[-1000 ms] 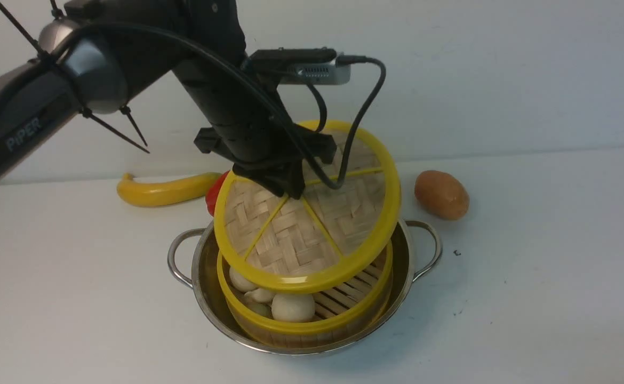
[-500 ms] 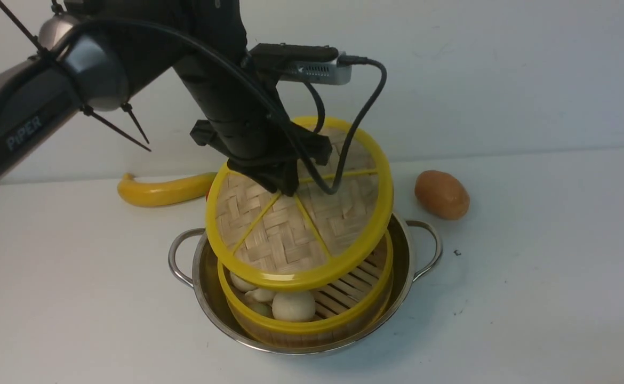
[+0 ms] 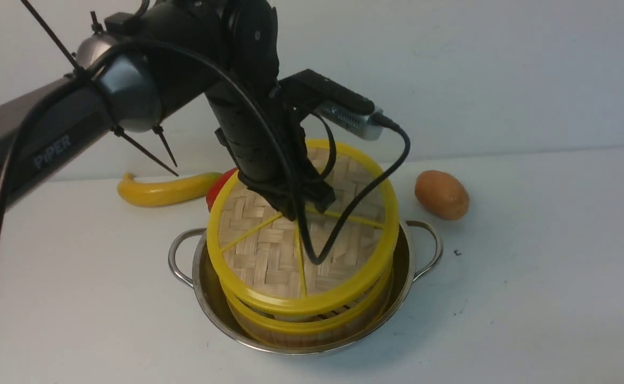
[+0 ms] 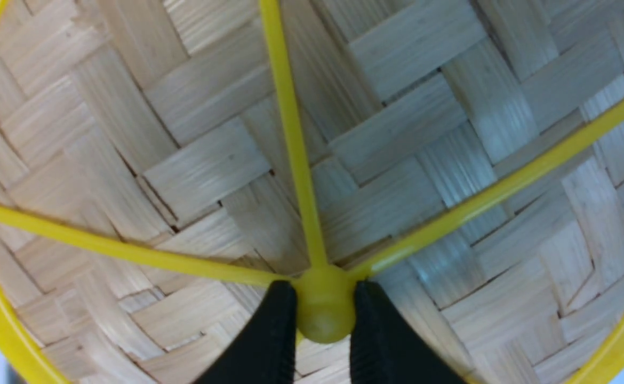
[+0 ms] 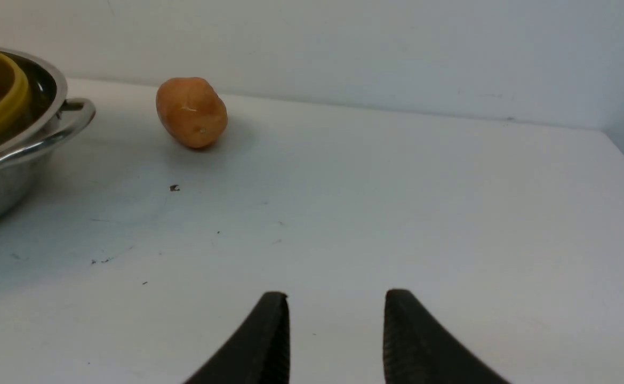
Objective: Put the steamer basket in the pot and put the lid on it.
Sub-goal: Use the left arm to place the steamer lid on the steamer
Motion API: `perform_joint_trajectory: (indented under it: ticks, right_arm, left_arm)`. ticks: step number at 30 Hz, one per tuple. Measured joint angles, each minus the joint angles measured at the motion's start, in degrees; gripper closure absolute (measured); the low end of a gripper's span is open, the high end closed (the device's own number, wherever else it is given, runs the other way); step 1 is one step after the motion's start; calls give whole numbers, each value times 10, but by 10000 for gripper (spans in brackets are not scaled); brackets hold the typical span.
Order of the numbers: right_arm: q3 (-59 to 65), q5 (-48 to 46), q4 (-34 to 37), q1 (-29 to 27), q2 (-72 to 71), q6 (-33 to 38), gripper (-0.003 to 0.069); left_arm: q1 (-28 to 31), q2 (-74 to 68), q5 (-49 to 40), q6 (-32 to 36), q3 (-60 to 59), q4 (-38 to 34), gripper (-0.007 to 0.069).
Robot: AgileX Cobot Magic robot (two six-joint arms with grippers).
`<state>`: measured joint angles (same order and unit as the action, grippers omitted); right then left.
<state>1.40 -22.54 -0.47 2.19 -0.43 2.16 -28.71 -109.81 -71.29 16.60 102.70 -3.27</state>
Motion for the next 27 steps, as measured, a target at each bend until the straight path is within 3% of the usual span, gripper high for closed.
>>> perform_joint_trajectory:
  ticks: [4, 27]
  right_arm:
    - [0, 0, 0, 0, 0, 0, 421]
    - [0, 0, 0, 0, 0, 0, 421]
  left_arm:
    - [0, 0, -1, 24, -9, -21, 510]
    - [0, -47, 2, 26, -9, 40, 510]
